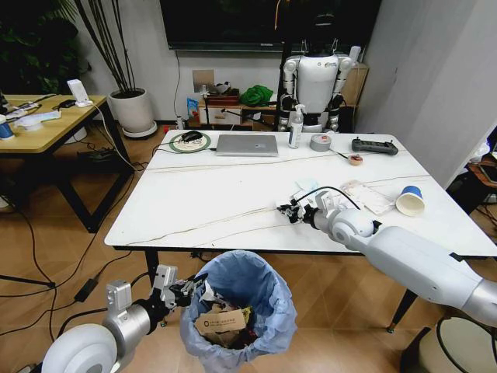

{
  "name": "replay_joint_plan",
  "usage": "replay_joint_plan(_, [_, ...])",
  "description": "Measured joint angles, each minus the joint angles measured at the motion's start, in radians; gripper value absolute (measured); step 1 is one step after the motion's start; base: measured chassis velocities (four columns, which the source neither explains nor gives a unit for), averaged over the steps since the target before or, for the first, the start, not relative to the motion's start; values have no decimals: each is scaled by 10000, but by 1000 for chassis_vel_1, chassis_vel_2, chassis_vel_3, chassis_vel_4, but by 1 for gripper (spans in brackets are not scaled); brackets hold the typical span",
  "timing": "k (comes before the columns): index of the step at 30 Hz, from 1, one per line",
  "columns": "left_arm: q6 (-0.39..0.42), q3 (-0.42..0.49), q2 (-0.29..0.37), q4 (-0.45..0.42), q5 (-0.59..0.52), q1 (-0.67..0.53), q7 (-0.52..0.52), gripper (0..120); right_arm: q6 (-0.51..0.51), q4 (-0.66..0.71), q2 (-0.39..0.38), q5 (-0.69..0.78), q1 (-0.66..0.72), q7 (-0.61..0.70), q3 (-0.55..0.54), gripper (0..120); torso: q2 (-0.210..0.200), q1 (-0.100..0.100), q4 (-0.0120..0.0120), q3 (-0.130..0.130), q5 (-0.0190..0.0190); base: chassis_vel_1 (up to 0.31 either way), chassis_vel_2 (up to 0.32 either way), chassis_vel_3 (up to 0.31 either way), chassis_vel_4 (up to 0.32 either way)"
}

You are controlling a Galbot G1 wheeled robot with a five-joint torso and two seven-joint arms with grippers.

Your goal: Pick up the trash bin and place the trash from the table into it.

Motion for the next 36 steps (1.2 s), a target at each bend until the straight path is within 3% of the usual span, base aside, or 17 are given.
replay_joint_plan(7, [-2,2,13,-1,5,-1,0,0,664,622,-291,25,-39,-838,468,0,-1,1,0,1,1,0,0,0,0])
replay_joint_plan(18, [-5,11,-9,24,-9,-116,-9,0,2740,4365,-1832,-157,-542,-4541,884,0,0,0,-1,0,-1,0,0,0,0])
replay_joint_plan(24, [-5,-43,-2,-24,-68,-125,-29,0,3148,5469,-2192,-190,-867,-5607,456,0,0,0,1,0,-1,0,0,0,0])
replay_joint_plan(33, [-6,-80,7,-36,-173,-207,-64,0,3533,5377,-2593,-1189,-1841,-6691,575,0,0,0,-1,0,1,0,0,0,0])
replay_joint_plan(36, [-6,-62,9,-29,-188,-227,-74,0,3590,5283,-2654,-1375,-1997,-6741,723,8,0,0,-1,1,2,0,0,0,0])
